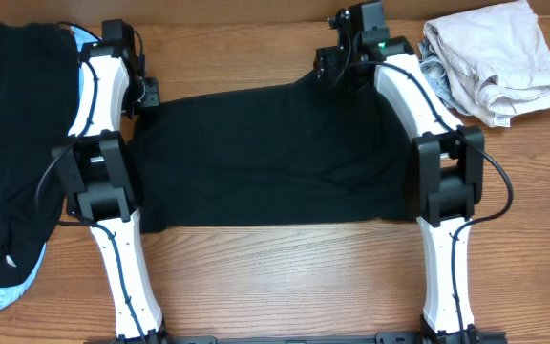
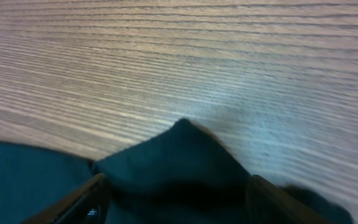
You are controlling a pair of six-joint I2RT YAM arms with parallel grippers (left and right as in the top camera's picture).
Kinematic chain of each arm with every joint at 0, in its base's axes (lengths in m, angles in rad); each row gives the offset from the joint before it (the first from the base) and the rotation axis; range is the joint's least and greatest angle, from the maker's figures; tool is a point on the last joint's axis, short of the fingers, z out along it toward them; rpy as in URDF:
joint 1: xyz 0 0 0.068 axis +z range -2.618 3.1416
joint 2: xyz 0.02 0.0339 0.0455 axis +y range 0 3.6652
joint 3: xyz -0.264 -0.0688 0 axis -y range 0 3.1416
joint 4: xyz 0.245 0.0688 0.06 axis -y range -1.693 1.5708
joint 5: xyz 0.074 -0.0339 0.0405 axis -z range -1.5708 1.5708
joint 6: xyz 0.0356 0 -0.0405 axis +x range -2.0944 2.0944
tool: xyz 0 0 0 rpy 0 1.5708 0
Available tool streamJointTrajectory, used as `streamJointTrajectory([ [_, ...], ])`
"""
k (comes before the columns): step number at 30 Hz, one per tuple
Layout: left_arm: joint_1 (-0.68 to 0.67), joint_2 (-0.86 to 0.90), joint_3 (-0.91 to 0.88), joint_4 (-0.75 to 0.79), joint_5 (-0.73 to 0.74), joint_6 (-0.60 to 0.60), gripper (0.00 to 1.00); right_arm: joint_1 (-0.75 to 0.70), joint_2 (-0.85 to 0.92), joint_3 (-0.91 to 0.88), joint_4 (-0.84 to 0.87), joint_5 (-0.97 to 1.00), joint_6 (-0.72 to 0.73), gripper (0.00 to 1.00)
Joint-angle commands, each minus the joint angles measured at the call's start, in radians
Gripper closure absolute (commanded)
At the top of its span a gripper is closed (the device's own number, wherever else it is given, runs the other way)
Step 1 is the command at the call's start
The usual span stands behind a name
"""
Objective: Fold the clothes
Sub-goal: 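Grasp the shirt's top-left and top-right corners with both grippers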
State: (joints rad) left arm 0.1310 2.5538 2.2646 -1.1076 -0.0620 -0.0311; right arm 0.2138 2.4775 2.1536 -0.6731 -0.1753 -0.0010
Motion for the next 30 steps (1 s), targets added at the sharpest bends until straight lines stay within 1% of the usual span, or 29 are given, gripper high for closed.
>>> streamJointTrajectory([
  [1,-0.002,0.003,0.005,-0.011,-0.015,-0.022,0.96,0.023,0.047,0.005,0.042,0.007,-0.008,0.30],
  [4,-0.002,0.003,0.005,-0.011,-0.015,-0.030,0.96,0.033,0.084,0.005,0.095,0.027,-0.008,0.32],
  [9,-0.002,0.003,0.005,-0.016,-0.015,-0.041,0.96,0.042,0.127,0.005,0.173,0.105,-0.007,0.32],
  [15,-0.002,0.003,0.005,-0.018,-0.014,-0.048,0.96,0.042,0.134,0.005,0.217,0.167,-0.007,0.34],
  [19,-0.002,0.003,0.005,-0.018,-0.013,-0.062,0.96,0.042,0.134,0.005,0.195,0.175,-0.006,0.44],
  [22,-0.002,0.003,0.005,-0.018,0.005,-0.063,0.96,0.041,0.134,0.005,0.161,0.186,-0.007,0.45],
  [23,-0.002,0.003,0.005,-0.018,0.008,-0.063,0.96,0.041,0.134,0.005,0.149,0.190,-0.007,0.47],
  [25,-0.002,0.003,0.005,-0.018,0.008,-0.063,0.96,0.040,0.134,0.005,0.132,0.194,-0.007,0.60],
  [26,-0.002,0.003,0.005,-0.018,0.008,-0.063,0.96,0.040,0.134,0.005,0.126,0.194,-0.007,0.69],
  [27,-0.002,0.003,0.005,-0.018,0.007,-0.063,0.96,0.040,0.134,0.005,0.124,0.195,-0.007,0.73],
  [30,-0.002,0.003,0.005,-0.018,0.007,-0.063,0.96,0.039,0.127,0.008,0.124,0.201,-0.006,0.76],
])
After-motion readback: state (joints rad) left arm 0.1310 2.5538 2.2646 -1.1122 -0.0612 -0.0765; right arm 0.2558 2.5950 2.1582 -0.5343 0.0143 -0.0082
